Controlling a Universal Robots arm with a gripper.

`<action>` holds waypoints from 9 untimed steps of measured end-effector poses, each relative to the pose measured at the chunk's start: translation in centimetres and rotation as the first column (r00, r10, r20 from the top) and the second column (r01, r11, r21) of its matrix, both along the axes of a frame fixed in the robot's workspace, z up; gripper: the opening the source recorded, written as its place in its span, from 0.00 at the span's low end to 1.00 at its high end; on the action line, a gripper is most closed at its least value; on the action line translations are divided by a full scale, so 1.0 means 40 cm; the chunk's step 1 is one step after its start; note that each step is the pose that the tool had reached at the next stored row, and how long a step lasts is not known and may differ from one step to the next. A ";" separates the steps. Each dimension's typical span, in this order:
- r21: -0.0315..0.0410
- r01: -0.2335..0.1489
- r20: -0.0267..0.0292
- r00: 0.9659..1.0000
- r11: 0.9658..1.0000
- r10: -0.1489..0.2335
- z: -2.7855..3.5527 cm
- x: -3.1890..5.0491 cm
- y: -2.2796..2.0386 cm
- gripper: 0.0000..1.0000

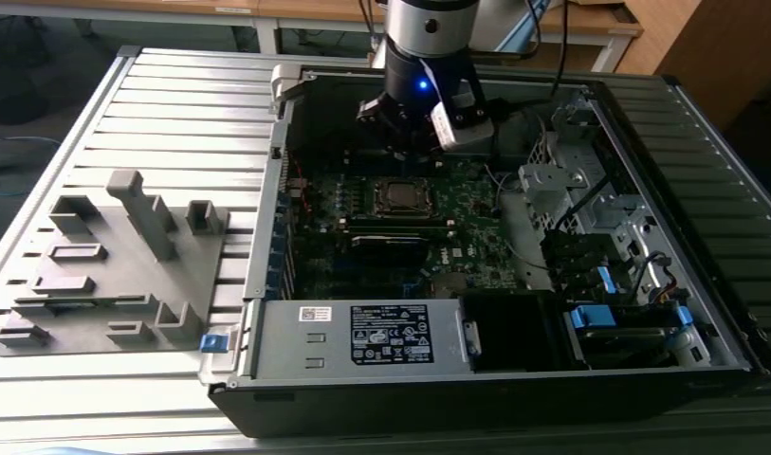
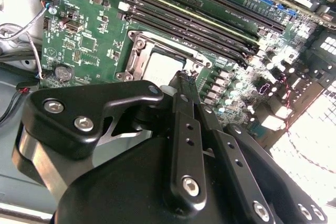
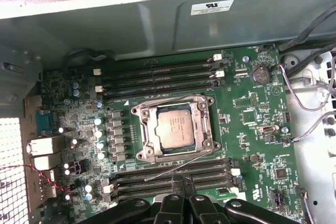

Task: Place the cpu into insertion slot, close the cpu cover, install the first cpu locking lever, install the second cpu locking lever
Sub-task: 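Install the second cpu locking lever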

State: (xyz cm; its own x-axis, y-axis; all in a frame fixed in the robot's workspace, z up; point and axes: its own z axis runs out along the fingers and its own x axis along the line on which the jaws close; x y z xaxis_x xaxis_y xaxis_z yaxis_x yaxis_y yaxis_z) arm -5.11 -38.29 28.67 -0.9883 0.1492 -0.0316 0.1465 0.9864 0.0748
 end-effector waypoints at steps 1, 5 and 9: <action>0.000 0.000 0.000 1.000 1.000 0.000 0.000 -0.001 0.000 0.11; 0.000 0.000 0.000 1.000 1.000 0.000 0.000 -0.004 0.000 0.11; 0.000 0.000 0.000 1.000 1.000 0.000 -0.001 -0.006 0.000 0.11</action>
State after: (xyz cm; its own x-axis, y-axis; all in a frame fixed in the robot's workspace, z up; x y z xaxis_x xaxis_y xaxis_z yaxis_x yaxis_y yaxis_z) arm -5.36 -38.29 28.64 -0.9883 0.1491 -0.0316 0.1465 0.9864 0.0748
